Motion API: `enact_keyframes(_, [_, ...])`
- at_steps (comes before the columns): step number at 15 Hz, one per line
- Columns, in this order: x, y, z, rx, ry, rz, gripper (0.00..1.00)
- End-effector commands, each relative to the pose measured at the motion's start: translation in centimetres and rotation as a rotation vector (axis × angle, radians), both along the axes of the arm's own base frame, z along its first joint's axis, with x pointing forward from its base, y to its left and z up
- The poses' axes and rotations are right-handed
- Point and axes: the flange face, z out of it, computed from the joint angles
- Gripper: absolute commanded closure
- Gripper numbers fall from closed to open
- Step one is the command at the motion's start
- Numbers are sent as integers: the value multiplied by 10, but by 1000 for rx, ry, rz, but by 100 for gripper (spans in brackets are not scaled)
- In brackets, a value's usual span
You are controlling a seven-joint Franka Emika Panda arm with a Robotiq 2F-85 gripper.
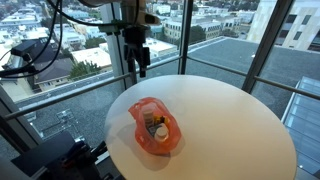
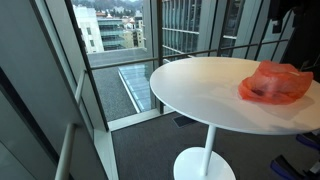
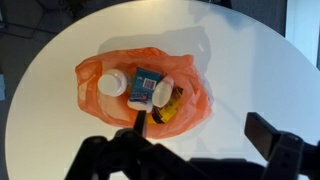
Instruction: Remove the paper roll from the plastic bag
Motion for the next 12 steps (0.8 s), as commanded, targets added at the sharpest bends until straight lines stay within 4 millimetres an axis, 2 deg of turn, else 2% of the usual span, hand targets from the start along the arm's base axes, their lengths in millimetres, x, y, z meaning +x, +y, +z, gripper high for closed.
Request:
enact_keyframes(1, [-11,-15,-26,22,-28,-39,0])
enact_keyframes(4, [-15,-29,-51,36,-32,-68,0])
enact_keyframes(6, [-17,-42,-60,43,-46,-94,0])
enact_keyframes(12, [-24,-85,-67,44,-102,-203,0])
